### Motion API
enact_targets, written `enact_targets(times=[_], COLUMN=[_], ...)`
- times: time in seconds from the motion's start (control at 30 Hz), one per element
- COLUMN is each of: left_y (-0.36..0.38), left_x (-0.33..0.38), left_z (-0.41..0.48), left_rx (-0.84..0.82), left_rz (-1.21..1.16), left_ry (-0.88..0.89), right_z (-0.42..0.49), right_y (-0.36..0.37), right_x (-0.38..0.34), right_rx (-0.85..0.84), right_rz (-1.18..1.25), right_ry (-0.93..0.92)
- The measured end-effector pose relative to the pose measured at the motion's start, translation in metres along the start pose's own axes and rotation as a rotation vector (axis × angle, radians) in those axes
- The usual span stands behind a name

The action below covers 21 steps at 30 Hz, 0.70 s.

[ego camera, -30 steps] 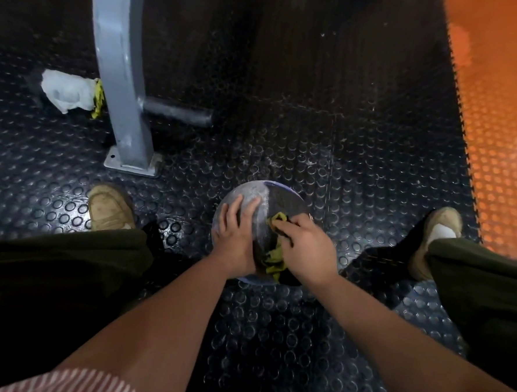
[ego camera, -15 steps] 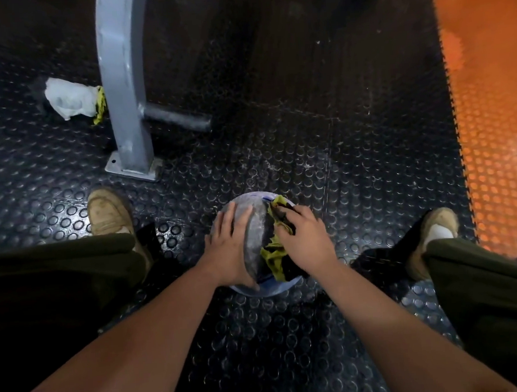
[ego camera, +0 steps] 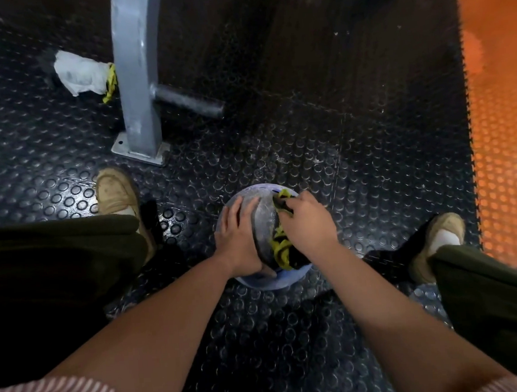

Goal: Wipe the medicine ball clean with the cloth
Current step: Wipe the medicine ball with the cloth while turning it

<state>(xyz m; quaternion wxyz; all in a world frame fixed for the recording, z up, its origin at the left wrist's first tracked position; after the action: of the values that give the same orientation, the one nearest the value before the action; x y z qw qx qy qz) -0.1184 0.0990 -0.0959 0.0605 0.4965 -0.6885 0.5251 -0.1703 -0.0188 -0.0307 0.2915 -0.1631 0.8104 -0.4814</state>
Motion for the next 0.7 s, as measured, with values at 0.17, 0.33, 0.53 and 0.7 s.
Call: enact_targets(times=[0.17,0.33,0.53,0.7], left_y=[0.003,0.007,0.006,0.003], left_x=[0.004,0.012,0.013,0.015], left_z=[0.001,-0.005,-0.005,-0.006], left_rx=[0.001,-0.048,-0.017,-0.059], left_rz=[0.077,0.076,0.001,0.051], left_ry=[0.044,0.022,-0.048,-0.036], right_z=[-0.028,0.023,0.004,-0.022], right_y=[-0.003,-0.007,-0.005,-0.005], right_x=[0.005,-0.001,0.002,0.010], right_rx=[0.042,-0.025,-0.049,-0.052], right_rz=[0.035,0.011,0.016,0.022], right_ry=[-0.027,0.089,0.091,0.043])
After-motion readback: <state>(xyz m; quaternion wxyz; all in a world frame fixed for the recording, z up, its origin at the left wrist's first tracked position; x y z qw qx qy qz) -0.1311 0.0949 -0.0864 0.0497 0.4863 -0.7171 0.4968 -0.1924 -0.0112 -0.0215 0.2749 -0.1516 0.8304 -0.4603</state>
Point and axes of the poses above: each hand's wrist, its own z-axis towards the middle knuckle, its own y-axis out of the palm, x = y × z, the point moved 10 cm from there along z, towards the middle knuckle, and after that the axes turned 9 degrees about y, right-handed, at the moved point
